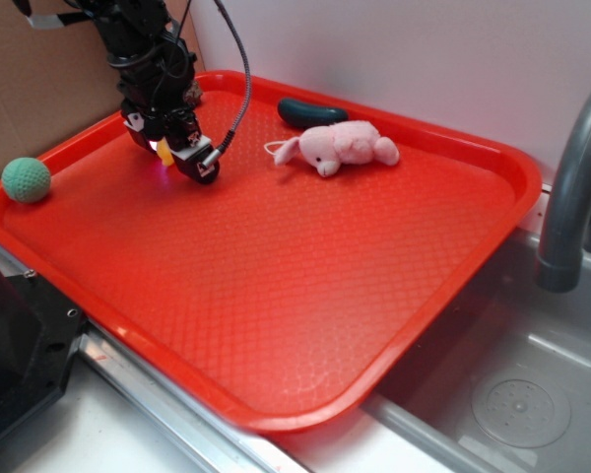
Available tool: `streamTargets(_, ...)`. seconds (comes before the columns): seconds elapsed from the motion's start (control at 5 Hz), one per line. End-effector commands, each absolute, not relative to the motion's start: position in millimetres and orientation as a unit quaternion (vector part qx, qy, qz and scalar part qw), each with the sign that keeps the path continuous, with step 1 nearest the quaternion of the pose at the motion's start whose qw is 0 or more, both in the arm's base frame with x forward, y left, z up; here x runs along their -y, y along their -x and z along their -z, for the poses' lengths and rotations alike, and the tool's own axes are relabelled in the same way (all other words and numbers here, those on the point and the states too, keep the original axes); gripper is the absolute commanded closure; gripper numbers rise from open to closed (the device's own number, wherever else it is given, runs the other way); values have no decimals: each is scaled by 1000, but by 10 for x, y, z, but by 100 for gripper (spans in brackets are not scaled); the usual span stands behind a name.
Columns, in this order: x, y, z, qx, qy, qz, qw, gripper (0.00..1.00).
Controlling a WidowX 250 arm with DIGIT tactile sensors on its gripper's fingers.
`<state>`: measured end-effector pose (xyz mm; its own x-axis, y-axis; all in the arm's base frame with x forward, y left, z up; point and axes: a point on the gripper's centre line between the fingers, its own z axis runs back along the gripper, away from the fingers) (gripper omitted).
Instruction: Grab the yellow duck.
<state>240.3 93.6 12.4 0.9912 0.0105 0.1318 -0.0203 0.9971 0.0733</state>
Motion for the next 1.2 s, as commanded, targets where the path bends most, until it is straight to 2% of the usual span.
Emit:
streamTargets(0.0,-897,-2420,-77,64,-43,-4,997,100)
streamTargets(0.2,-884,-2388,-153,68,-49,-5,996,100)
streamTargets(0.4,-806,-2259,-573,85,-44,-20,995,100)
streamTargets(0.6,-463,-2099,-1049,159,-13,-22,987,100)
streamTargets(0.8,-157,-1984,-1577,165,38,-21,985,100)
streamTargets(1.0,58,-1910,-2079,158,37,-30,986,100)
